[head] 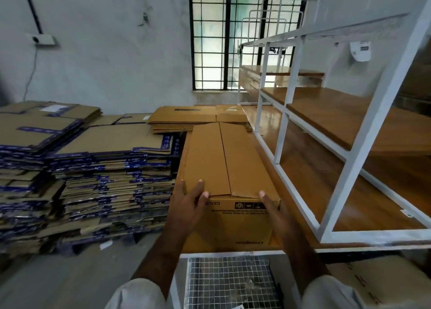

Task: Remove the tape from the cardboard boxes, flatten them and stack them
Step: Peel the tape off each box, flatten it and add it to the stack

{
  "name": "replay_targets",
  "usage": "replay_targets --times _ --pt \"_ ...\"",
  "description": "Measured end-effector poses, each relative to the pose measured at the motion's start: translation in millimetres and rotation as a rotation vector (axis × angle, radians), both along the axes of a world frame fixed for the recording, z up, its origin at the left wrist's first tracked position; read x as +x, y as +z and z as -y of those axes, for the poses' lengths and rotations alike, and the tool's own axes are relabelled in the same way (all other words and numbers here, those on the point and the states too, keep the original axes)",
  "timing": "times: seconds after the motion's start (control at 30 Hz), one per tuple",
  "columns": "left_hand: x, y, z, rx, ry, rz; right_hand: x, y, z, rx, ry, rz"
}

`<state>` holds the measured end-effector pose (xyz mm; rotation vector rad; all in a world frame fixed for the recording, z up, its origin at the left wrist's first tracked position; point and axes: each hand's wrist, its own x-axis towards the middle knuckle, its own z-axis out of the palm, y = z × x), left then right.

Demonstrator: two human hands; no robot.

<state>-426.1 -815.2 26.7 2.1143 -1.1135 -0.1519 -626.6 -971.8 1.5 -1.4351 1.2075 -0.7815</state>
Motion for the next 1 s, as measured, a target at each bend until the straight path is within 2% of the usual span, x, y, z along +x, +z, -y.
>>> replay_targets --times 0.17,0.3,0.37,0.43,0.5,0.67,0.8,0.87,0.93,1.0 --pt "-11 9 7 -0.028 0.011 -0.136 2 5 6 0.014 -0.041 0.029" --pt "-18 4 10 -0.083 0.045 -0.275 -5 39 4 -0.217 0.024 0.041" --pt "-20 -2 8 -0.126 0.103 -0.352 0 56 -3 -0.407 0.035 -0.063" --pt "-16 -16 9 -0.139 0.137 -0.383 9 69 -10 -0.631 -0.043 -0.194" --pt "-17 -24 8 -0.129 0.099 -0.421 22 80 -22 -0.799 -0.071 -0.316" --pt "-36 -5 6 -0.139 0.008 -0.353 57 79 -50 -1.088 -0.057 -0.546" --pt "-33 -33 -1 -0.139 0.061 -0.466 76 63 -72 -1.171 0.114 -0.667" --pt "-26 -61 -5 -0.155 0.04 -0.536 76 55 -78 -1.198 0.208 -0.625" --pt "-27 -65 -6 -0.193 0.023 -0.545 65 53 -74 -1.156 0.223 -0.472" --pt "-32 -56 -7 -0.237 0.003 -0.53 40 52 -60 -1.059 0.015 -0.299"
